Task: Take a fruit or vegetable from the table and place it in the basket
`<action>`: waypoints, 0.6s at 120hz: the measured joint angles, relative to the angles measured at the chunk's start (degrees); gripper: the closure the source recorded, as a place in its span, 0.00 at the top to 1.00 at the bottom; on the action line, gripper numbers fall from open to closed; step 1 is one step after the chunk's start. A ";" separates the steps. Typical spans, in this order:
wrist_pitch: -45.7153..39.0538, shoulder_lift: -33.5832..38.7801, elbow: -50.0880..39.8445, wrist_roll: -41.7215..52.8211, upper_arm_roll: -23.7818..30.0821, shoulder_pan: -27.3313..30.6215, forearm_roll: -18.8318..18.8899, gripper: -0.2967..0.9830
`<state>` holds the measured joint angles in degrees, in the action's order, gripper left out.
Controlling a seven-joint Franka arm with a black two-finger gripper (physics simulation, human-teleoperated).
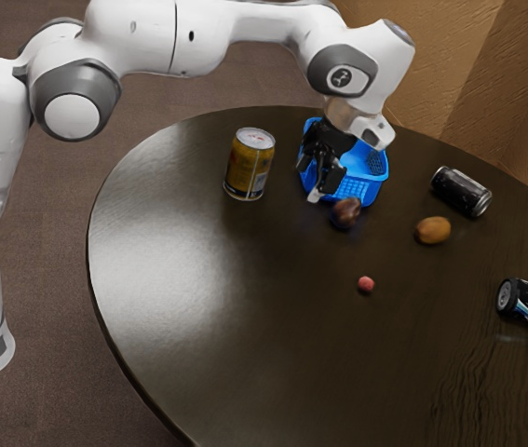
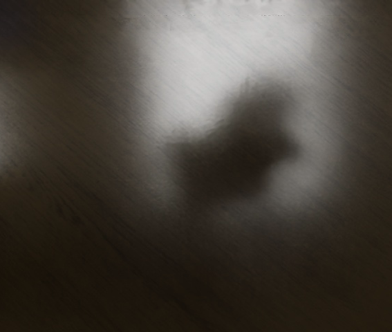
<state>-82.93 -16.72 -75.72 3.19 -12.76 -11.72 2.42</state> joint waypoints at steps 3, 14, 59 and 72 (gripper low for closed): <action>-1.18 -0.01 0.17 0.11 -0.02 0.00 0.02 0.77; -4.48 -0.01 0.44 0.49 0.08 0.00 0.11 0.77; -9.63 -3.67 1.14 1.60 7.64 2.45 -0.04 0.77; -10.63 -5.94 2.90 2.72 22.01 12.23 2.86 0.77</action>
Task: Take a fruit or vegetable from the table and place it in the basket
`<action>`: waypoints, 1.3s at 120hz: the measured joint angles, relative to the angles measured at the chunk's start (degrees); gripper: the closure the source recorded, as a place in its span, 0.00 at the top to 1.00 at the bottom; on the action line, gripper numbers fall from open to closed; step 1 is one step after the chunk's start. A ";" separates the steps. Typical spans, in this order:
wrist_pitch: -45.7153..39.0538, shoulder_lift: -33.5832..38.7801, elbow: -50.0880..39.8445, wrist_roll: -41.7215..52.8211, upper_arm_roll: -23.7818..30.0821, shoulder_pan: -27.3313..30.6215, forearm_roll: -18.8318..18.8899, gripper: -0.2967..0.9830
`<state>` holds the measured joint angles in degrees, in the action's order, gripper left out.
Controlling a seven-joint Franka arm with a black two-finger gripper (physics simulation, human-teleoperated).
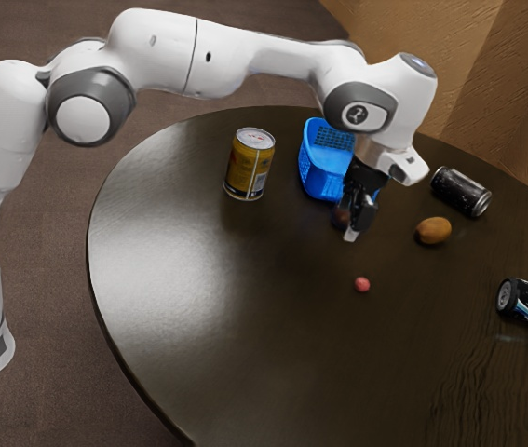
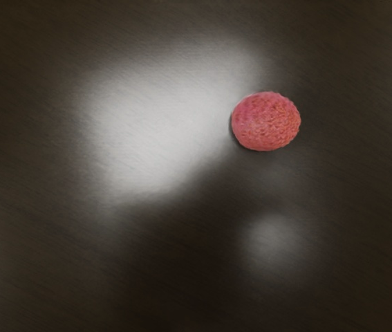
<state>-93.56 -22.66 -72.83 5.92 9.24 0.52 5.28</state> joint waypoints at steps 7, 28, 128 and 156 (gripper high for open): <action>-0.42 -0.91 0.61 0.50 2.62 1.40 1.13 0.77; -1.35 -5.28 3.25 1.52 6.23 2.43 3.12 0.77; -6.02 -13.79 5.39 -0.92 16.78 7.29 6.36 0.77; -6.50 -16.04 7.81 -1.34 16.80 7.83 6.57 0.77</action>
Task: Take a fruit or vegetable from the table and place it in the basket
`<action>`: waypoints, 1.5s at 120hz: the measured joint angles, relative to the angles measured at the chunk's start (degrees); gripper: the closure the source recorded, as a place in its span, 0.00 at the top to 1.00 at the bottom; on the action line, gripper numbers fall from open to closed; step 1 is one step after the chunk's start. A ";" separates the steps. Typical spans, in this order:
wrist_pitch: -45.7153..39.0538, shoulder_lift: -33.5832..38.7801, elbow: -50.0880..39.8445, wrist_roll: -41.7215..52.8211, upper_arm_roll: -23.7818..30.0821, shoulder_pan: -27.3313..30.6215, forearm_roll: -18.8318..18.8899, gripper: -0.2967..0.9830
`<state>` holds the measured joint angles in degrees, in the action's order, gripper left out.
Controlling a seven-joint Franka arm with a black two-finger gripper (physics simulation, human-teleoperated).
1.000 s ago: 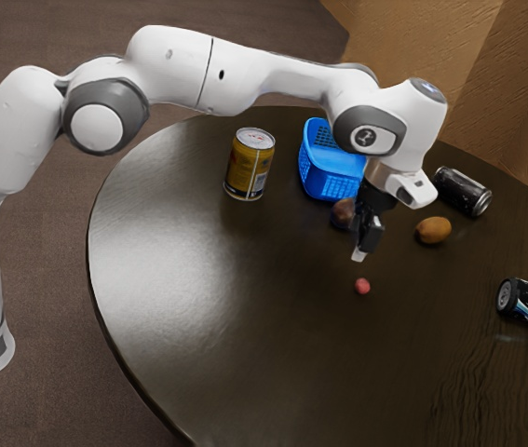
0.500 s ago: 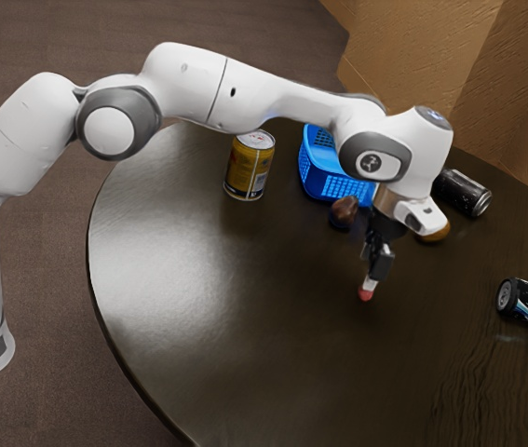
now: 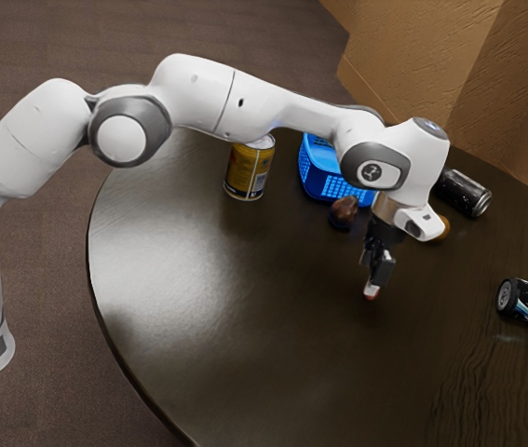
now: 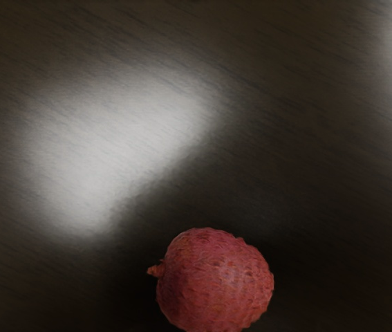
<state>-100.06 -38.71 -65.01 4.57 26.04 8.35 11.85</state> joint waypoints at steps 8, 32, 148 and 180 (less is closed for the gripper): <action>-0.18 -0.91 1.28 -0.13 1.44 0.17 1.05 0.77; -0.53 -2.90 2.70 -0.56 3.78 0.94 3.49 0.77; -1.38 -5.52 2.69 -1.95 5.59 2.38 4.46 0.70; -1.34 -5.32 2.50 -2.77 5.58 1.96 5.25 0.51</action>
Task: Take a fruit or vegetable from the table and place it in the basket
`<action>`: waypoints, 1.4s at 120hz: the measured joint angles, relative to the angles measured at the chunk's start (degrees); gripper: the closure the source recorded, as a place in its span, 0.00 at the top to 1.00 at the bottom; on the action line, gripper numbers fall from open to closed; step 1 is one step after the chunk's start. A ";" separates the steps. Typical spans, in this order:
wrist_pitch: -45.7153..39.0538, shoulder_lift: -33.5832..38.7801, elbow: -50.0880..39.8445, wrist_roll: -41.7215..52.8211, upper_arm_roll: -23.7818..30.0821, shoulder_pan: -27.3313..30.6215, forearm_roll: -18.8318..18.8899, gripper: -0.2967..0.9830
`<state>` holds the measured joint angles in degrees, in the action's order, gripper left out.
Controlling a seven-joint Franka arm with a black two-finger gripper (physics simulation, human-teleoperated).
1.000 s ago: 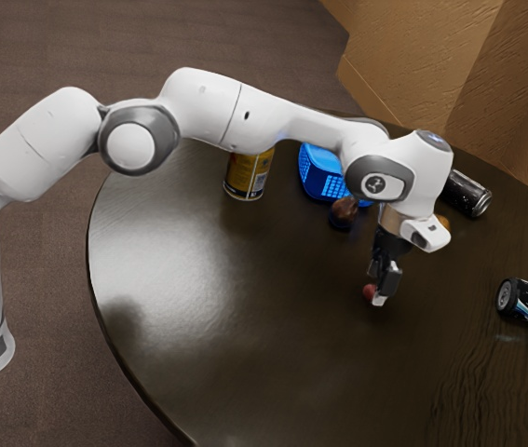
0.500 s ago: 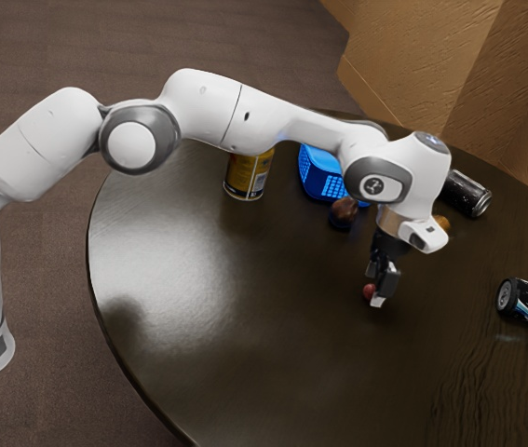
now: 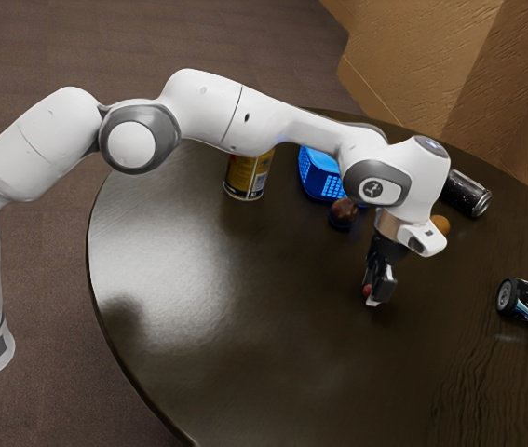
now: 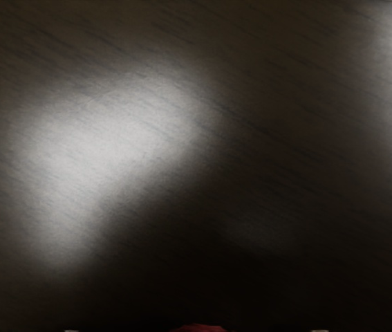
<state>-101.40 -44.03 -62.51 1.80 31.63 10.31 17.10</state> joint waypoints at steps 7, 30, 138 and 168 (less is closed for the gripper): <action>0.06 0.23 0.09 -0.11 0.03 -0.07 0.23 0.43; 0.52 1.66 0.17 -0.45 0.15 -0.05 1.36 0.37; 12.45 10.86 -0.60 5.85 18.34 43.29 8.88 0.37; 12.20 3.77 7.57 7.22 20.15 38.64 14.38 0.36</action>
<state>-89.20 -40.26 -54.94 9.02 51.77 48.95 31.49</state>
